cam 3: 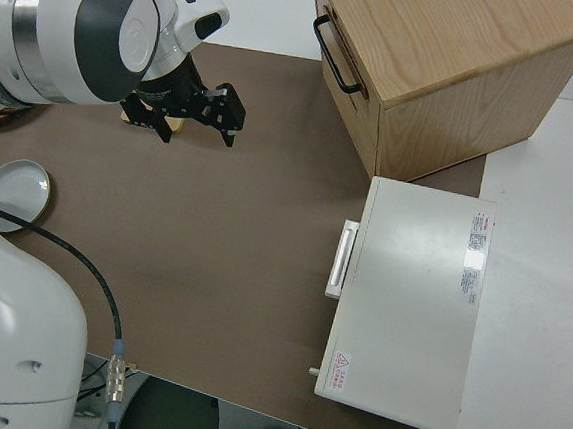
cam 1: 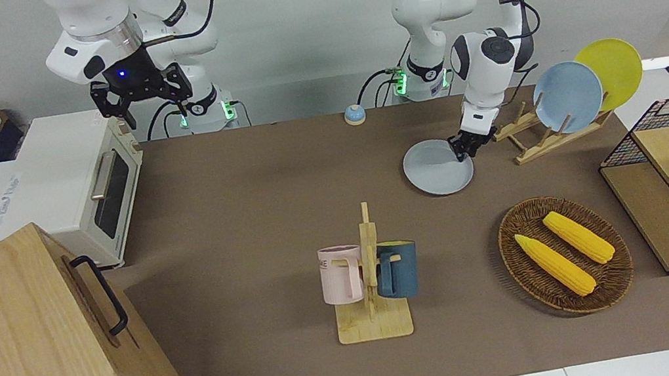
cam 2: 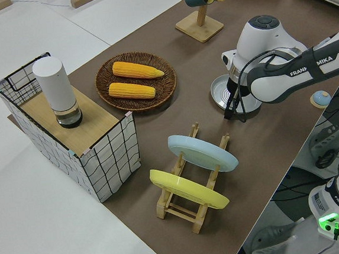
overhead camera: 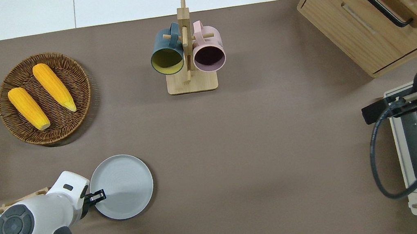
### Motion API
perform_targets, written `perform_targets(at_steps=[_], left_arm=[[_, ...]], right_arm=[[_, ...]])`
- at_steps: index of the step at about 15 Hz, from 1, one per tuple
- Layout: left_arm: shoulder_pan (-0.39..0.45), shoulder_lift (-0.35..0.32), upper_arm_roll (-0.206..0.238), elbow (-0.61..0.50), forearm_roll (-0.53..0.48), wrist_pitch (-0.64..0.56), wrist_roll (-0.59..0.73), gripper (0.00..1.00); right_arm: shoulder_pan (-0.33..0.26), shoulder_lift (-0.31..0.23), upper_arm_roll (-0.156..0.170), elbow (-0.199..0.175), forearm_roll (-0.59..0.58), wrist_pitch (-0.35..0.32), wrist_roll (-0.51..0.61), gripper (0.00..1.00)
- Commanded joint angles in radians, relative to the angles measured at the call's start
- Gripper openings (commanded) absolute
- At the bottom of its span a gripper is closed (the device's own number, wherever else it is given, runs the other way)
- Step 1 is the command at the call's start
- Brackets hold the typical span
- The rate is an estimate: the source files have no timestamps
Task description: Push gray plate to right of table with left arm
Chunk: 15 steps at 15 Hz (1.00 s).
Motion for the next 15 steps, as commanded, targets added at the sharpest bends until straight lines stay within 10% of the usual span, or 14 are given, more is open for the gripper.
perform_targets(at_steps=[1,15], left_arm=[[-0.017,-0.001,0.005,-0.016,-0.018,0.025,-0.005,0.01],[-0.018,0.002,0.001,-0.016,-0.017,0.029,-0.013,0.0]], right_arm=[[-0.02,-0.003,0.017,0.009,0.006,-0.016,0.013,0.983],[-0.02,-0.003,0.015,0.009,0.004,-0.016,0.013,0.983]])
